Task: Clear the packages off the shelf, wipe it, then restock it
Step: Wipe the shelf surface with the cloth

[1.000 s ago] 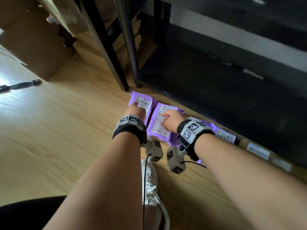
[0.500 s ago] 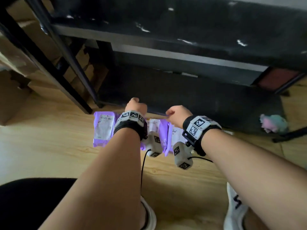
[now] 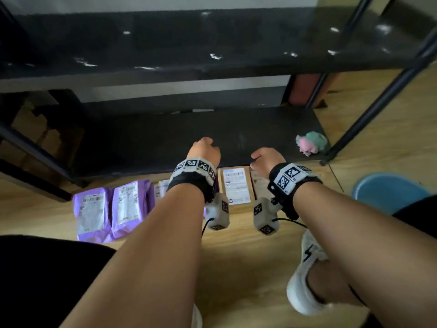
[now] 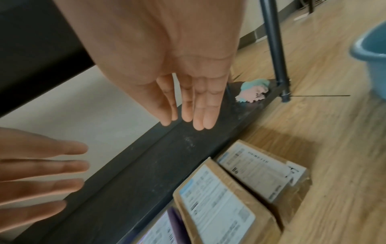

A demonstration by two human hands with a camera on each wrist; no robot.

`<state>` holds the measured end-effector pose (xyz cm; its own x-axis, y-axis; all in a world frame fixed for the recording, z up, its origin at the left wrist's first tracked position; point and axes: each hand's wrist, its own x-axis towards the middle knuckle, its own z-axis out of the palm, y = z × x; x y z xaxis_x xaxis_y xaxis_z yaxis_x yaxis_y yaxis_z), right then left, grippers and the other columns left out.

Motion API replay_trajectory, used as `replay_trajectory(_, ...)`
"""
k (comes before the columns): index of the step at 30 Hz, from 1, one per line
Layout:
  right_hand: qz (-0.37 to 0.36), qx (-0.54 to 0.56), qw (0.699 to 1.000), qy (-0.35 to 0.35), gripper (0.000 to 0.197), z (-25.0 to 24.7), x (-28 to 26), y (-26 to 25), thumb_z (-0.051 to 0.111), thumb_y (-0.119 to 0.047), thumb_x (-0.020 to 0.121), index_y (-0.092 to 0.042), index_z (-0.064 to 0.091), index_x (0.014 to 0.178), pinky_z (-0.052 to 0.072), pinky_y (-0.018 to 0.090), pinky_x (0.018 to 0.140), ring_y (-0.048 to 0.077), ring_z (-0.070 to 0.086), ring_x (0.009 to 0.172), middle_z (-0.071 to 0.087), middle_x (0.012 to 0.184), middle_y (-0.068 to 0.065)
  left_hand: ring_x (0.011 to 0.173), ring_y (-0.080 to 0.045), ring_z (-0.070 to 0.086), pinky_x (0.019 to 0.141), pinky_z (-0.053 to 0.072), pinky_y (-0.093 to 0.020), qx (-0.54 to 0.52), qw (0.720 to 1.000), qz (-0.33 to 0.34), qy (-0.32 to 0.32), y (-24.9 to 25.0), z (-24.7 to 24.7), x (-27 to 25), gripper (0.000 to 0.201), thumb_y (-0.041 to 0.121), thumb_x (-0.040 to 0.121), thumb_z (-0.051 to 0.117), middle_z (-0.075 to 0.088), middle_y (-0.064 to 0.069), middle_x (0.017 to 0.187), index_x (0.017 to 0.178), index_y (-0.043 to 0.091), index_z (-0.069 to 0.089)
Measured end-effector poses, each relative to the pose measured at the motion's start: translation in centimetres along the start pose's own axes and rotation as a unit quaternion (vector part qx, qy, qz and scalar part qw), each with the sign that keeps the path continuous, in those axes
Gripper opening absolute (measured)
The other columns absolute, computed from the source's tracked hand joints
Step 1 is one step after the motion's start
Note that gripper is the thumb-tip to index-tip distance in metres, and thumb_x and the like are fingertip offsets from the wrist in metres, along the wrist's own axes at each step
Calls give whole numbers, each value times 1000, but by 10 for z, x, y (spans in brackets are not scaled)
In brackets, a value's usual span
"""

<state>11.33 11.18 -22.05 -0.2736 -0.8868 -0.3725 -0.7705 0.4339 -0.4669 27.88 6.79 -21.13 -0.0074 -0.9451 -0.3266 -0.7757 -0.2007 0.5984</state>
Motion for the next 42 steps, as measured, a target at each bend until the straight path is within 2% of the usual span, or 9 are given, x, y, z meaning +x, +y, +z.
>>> replay_trajectory(4,47,33,998,9,42,-21,15,37,50,-9,94,-12,54,136,39,33,109,26,51,128,53,140,9,124,-28,52,100,41,-33,36,999,24,-11,26,33,1,43,26,98,41,48,-10,141,141,18,44)
replay_trajectory(10,123,80,989,24,50,-38,50,95,48,-7,91,-19,49,139,46,35,103,26,53,124,52,140,9,125,-28,50,99,41,-34,75,995,49,-42,71,79,13,44,25,99,37,42,-10,144,142,18,42)
replay_trajectory(15,163,20,986,18,47,-55,85,137,47,-7,92,-15,49,138,45,33,94,28,52,125,52,139,13,124,-26,51,93,43,-32,71,991,83,-77,108,124,33,44,19,97,39,42,-8,144,141,20,42)
replay_trajectory(18,165,-20,986,27,41,-64,107,154,46,-9,95,-10,50,135,47,35,98,31,51,124,53,135,12,123,-24,52,89,42,-28,59,990,86,-97,118,151,49,46,15,94,40,44,-6,143,140,20,43)
replay_trajectory(24,182,0,982,51,54,-75,158,173,50,-20,93,-23,38,146,43,43,104,32,49,124,43,143,14,127,-25,47,100,42,-33,80,984,100,-122,134,191,78,47,12,93,41,44,-8,142,140,18,44)
replay_trajectory(29,178,-4,983,45,59,-77,185,177,52,-16,87,-31,38,142,47,42,99,33,54,118,44,139,13,129,-25,46,102,42,-35,90,984,100,-120,146,200,100,49,8,91,41,44,-7,142,139,18,45)
replay_trajectory(33,177,-12,984,11,64,-80,199,183,49,-7,88,-28,34,147,46,46,102,35,46,128,33,146,13,128,-25,47,104,42,-34,95,983,113,-112,158,201,115,47,10,91,42,45,-7,141,138,17,47)
replay_trajectory(38,157,-6,987,16,72,-76,213,187,57,-12,86,-35,30,148,39,39,110,28,35,138,27,154,5,129,-24,46,103,41,-33,97,983,116,-100,167,204,127,47,10,91,41,46,-6,141,136,19,48)
replay_trajectory(42,154,-22,988,0,70,-62,213,189,64,-12,84,-38,35,142,45,45,103,29,34,135,29,151,3,129,-24,45,103,40,-33,116,981,117,-106,163,208,126,47,10,91,42,45,-5,141,136,20,48)
